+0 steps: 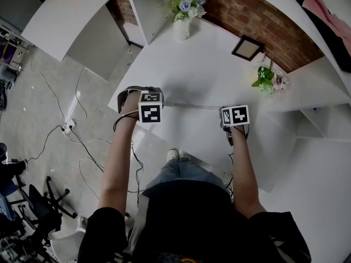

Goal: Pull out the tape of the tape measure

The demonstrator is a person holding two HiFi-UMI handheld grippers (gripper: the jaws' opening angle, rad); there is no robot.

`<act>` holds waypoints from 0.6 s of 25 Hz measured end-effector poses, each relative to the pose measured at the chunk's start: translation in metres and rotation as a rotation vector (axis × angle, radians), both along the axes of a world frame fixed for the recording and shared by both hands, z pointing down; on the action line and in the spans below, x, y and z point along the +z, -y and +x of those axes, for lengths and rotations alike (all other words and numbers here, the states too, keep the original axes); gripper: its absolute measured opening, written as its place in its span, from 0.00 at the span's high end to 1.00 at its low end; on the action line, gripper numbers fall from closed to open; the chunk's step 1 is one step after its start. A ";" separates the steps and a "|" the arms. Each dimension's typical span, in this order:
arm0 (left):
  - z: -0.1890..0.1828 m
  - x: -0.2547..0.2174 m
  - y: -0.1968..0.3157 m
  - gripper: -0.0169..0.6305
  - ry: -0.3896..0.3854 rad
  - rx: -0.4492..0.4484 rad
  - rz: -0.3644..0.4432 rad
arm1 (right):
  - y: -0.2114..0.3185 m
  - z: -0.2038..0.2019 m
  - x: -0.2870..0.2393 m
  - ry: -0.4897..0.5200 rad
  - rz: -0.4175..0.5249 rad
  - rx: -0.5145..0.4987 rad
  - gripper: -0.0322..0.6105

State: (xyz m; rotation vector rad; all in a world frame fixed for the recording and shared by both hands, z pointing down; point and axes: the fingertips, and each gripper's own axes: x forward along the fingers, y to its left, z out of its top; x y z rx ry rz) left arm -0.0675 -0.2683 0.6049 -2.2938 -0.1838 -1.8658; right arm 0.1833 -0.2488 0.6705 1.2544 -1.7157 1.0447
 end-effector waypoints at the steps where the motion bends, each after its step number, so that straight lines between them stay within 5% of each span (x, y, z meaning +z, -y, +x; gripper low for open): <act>1: 0.001 0.000 0.001 0.86 0.010 0.007 0.003 | 0.000 0.000 0.000 0.000 -0.002 -0.001 0.90; 15: 0.022 -0.007 0.009 0.86 0.063 0.039 0.023 | 0.004 -0.003 -0.001 0.044 0.023 0.003 0.90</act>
